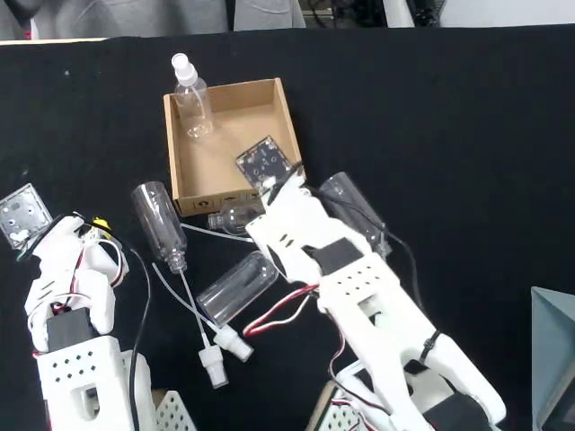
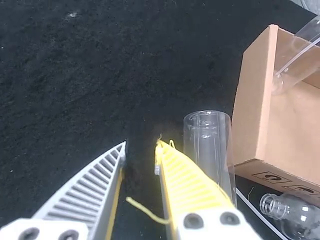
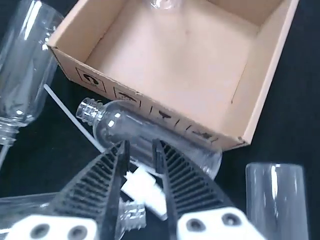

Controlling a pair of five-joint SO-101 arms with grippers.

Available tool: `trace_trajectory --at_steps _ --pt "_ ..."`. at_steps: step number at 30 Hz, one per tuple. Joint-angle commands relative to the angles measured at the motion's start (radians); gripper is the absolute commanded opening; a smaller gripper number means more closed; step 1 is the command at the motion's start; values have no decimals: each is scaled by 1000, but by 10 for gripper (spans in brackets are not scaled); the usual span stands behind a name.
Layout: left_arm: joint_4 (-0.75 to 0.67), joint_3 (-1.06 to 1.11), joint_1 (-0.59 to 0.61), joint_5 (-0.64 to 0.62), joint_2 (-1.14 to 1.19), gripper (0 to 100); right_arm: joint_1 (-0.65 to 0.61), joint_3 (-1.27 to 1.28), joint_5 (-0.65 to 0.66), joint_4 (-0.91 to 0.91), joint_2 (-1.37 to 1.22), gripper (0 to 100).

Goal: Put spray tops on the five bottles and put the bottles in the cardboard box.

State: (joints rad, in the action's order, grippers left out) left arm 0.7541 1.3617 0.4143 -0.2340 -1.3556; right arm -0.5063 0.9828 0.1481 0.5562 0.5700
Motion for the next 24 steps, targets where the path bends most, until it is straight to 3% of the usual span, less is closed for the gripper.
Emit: trace_trajectory --at_steps 1,5,11,17,24 --pt "-18 -30 10 3 -18 87 28 -148 -69 160 51 150" --pt "-18 -30 10 3 -18 87 29 -249 -106 345 51 221" --pt "-18 -28 10 3 -18 87 29 -358 -110 532 51 223" --pt "-18 -28 10 3 -18 87 61 -375 -106 624 53 223" --pt "-18 -28 10 3 -18 87 201 -374 -87 687 53 223"
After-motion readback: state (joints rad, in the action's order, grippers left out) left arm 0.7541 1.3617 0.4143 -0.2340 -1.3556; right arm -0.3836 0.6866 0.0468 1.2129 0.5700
